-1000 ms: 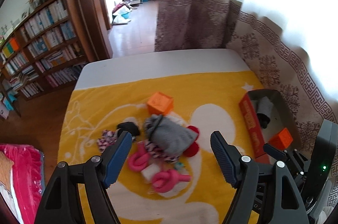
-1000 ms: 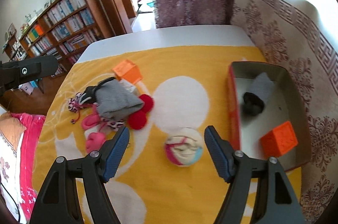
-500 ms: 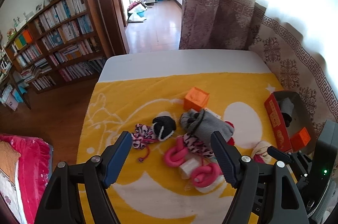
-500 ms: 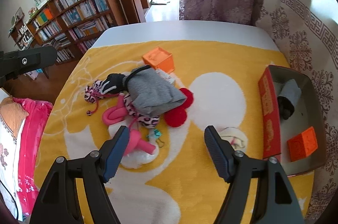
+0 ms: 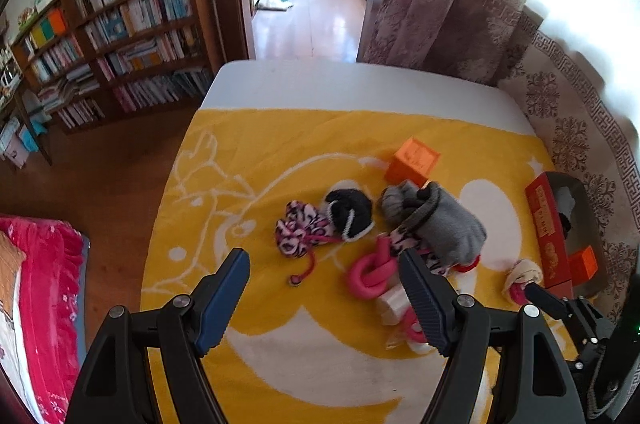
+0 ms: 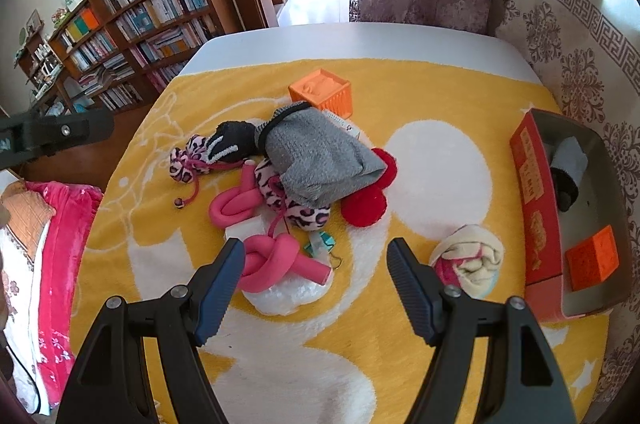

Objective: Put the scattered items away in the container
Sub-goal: 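Withdraw both grippers from the box back over the pile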

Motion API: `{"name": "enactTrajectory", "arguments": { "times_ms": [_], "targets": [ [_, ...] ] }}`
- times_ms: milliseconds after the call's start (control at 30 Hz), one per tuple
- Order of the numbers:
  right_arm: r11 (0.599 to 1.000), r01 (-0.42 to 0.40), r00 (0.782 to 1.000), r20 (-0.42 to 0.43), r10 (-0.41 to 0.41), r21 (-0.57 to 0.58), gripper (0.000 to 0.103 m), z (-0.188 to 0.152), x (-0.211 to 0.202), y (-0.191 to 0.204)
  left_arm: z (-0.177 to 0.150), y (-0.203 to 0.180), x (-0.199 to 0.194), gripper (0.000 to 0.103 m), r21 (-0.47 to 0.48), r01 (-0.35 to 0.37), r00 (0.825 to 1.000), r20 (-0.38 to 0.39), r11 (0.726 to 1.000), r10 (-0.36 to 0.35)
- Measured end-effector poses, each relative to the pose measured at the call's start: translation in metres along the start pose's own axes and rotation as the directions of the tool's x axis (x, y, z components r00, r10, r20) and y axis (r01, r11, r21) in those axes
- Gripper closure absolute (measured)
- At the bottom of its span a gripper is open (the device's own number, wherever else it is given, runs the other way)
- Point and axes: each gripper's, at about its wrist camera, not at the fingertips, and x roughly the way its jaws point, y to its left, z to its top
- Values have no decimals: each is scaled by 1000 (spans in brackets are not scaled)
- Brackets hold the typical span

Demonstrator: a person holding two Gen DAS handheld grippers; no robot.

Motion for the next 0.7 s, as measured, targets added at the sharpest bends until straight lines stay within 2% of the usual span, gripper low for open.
{"name": "enactTrajectory", "arguments": {
  "times_ms": [267, 700],
  "targets": [
    [1000, -21, 998, -58, 21, 3, 26, -8, 16, 6, -16, 25, 31, 25, -27, -4, 995, -95, 1000, 1],
    [999, -12, 997, -79, 15, 44, 26, -10, 29, 3, -10, 53, 66, 25, -65, 5, 988, -154, 998, -14]
  ]
}}
